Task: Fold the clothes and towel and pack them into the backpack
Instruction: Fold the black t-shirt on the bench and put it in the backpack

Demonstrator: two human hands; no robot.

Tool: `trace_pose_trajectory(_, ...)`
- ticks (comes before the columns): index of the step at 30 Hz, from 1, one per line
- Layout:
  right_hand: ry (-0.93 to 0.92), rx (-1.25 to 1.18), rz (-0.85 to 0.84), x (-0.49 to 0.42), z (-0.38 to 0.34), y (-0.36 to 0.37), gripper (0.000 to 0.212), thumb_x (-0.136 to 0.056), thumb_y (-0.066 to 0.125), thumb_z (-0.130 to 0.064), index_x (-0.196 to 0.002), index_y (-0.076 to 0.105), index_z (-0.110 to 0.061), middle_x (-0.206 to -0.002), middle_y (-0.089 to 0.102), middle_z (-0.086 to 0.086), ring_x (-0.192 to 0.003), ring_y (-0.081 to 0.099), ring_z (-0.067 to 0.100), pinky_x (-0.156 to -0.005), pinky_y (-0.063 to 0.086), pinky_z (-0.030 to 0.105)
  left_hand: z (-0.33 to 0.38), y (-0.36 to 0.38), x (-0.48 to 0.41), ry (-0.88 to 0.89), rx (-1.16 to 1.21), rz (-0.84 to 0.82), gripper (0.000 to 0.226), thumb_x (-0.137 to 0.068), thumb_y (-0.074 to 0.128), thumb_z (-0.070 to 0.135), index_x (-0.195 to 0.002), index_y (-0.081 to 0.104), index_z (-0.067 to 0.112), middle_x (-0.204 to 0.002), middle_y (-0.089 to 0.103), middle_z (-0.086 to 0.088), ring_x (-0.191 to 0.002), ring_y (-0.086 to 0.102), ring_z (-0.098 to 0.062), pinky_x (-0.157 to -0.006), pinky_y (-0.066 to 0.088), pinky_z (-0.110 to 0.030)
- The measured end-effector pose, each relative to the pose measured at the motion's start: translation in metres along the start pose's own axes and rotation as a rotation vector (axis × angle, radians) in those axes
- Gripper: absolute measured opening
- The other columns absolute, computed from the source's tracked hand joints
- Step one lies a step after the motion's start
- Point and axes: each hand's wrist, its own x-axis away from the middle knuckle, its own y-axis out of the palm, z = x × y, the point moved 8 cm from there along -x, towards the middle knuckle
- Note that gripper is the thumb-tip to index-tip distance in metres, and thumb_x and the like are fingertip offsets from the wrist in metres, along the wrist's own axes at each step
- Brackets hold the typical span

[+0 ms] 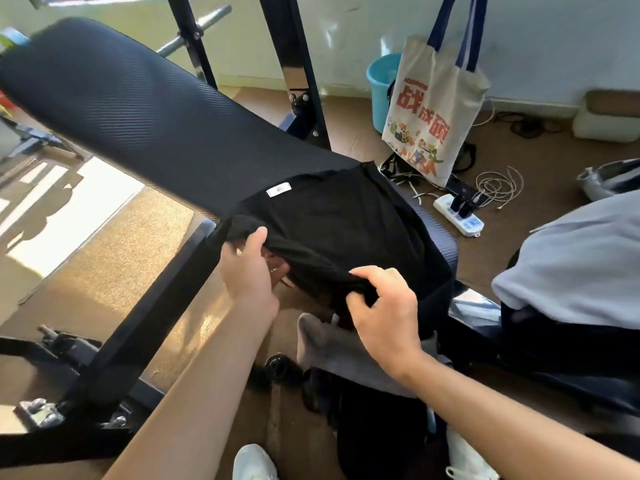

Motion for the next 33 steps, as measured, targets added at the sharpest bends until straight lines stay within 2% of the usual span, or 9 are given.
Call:
trace_pose_trajectory(4, 0.17, -0.129, 0.041, -0.025, 0.022, -0.031, 0.026, -0.086, 0.062, -0.002, -0.09, 0.07, -0.026, -0.066, 0.064, -0.012, -0.062, 0.059, 0.005, -0.057, 0.042, 0.013, 0.023, 0.041, 0.004, 0.136, -0.081, -0.018, 0.013, -0.097, 0.066, 0.022, -0.107, 0.063, 0.013, -0.083, 0.07, -0.003, -0.065, 0.073, -0.015, -0.056, 0.056, -0.024)
trace_pose_trajectory(10, 0.316, -0.064, 0.119, -0.071, 0.06, -0.078, 0.019, -0.089, 0.059, -0.008, -0.092, 0.07, -0.022, -0.078, 0.066, -0.014, -0.076, 0.06, 0.002, -0.067, 0.042, 0.017, 0.04, 0.136, 0.014, 0.291, -0.193, -0.144, 0.012, -0.095, 0.07, 0.018, -0.102, 0.063, 0.012, -0.083, 0.075, -0.008, -0.069, 0.076, -0.017, -0.065, 0.062, -0.031)
trace_pose_trajectory(14, 0.467, -0.02, 0.156, -0.096, 0.104, -0.099, 0.018, -0.092, 0.055, -0.012, -0.095, 0.071, -0.02, -0.085, 0.068, -0.006, -0.082, 0.062, 0.015, -0.068, 0.045, 0.031, 0.023, 0.197, 0.011, 0.326, -0.287, -0.247, 0.011, -0.094, 0.071, 0.019, -0.101, 0.063, 0.017, -0.086, 0.076, -0.003, -0.072, 0.076, -0.012, -0.073, 0.064, -0.035)
trace_pose_trajectory(16, 0.556, 0.05, 0.149, -0.104, 0.134, -0.104, 0.021, -0.092, 0.054, -0.014, -0.107, 0.069, -0.018, -0.099, 0.07, 0.002, -0.095, 0.063, 0.025, -0.074, 0.044, 0.033, 0.003, 0.227, 0.009, 0.344, -0.402, -0.404, 0.013, -0.094, 0.07, 0.022, -0.106, 0.066, 0.021, -0.092, 0.075, 0.004, -0.083, 0.074, -0.008, -0.083, 0.062, -0.035)
trace_pose_trajectory(19, 0.703, 0.262, -0.035, -0.103, 0.182, -0.093, 0.058, -0.089, 0.06, -0.023, -0.145, 0.045, -0.018, -0.142, 0.052, 0.01, -0.129, 0.05, 0.036, -0.098, 0.043, 0.041, -0.043, 0.242, 0.002, 0.393, -0.826, -0.699, 0.035, -0.095, 0.068, 0.031, -0.13, 0.063, 0.025, -0.12, 0.069, 0.008, -0.116, 0.063, -0.01, -0.101, 0.048, -0.03)
trace_pose_trajectory(23, 0.52, 0.36, -0.457, -0.094, 0.186, -0.044, 0.078, -0.084, 0.067, -0.036, -0.154, 0.034, -0.028, -0.16, 0.031, 0.007, -0.143, 0.032, 0.039, -0.114, 0.035, 0.051, -0.099, 0.207, -0.005, 0.876, -1.749, -0.939, 0.058, -0.096, 0.056, 0.053, -0.15, 0.042, 0.038, -0.168, 0.024, 0.005, -0.156, 0.015, -0.019, -0.125, 0.015, -0.044)
trace_pose_trajectory(26, 0.466, 0.451, -0.634, -0.08, 0.181, -0.027, 0.088, -0.084, 0.072, -0.039, -0.156, 0.023, -0.043, -0.167, 0.009, 0.001, -0.148, 0.015, 0.045, -0.116, 0.028, 0.059, -0.104, 0.193, -0.004, 1.016, -1.808, -0.895, 0.065, -0.096, 0.048, 0.063, -0.155, 0.029, 0.044, -0.171, 0.005, 0.006, -0.158, -0.003, -0.021, -0.126, 0.0, -0.046)
trace_pose_trajectory(31, 0.49, 0.466, -0.708, -0.064, 0.182, -0.02, 0.11, -0.081, 0.082, -0.038, -0.159, 0.004, -0.046, -0.167, -0.007, 0.004, -0.148, 0.011, 0.049, -0.117, 0.029, 0.057, -0.092, 0.186, -0.007, 1.023, -1.842, -0.725, 0.056, -0.093, 0.044, 0.066, -0.146, 0.038, 0.05, -0.17, 0.014, 0.007, -0.156, 0.001, -0.032, -0.122, 0.001, -0.06)
trace_pose_trajectory(33, 0.452, 0.489, -0.707, -0.059, 0.18, -0.017, 0.114, -0.081, 0.083, -0.036, -0.159, 0.001, -0.045, -0.167, -0.008, 0.005, -0.148, 0.01, 0.047, -0.116, 0.03, 0.054, -0.083, 0.184, -0.008, 1.01, -1.811, -0.639, 0.046, -0.094, 0.042, 0.064, -0.137, 0.049, 0.048, -0.164, 0.028, 0.01, -0.152, 0.013, -0.032, -0.117, 0.01, -0.064)
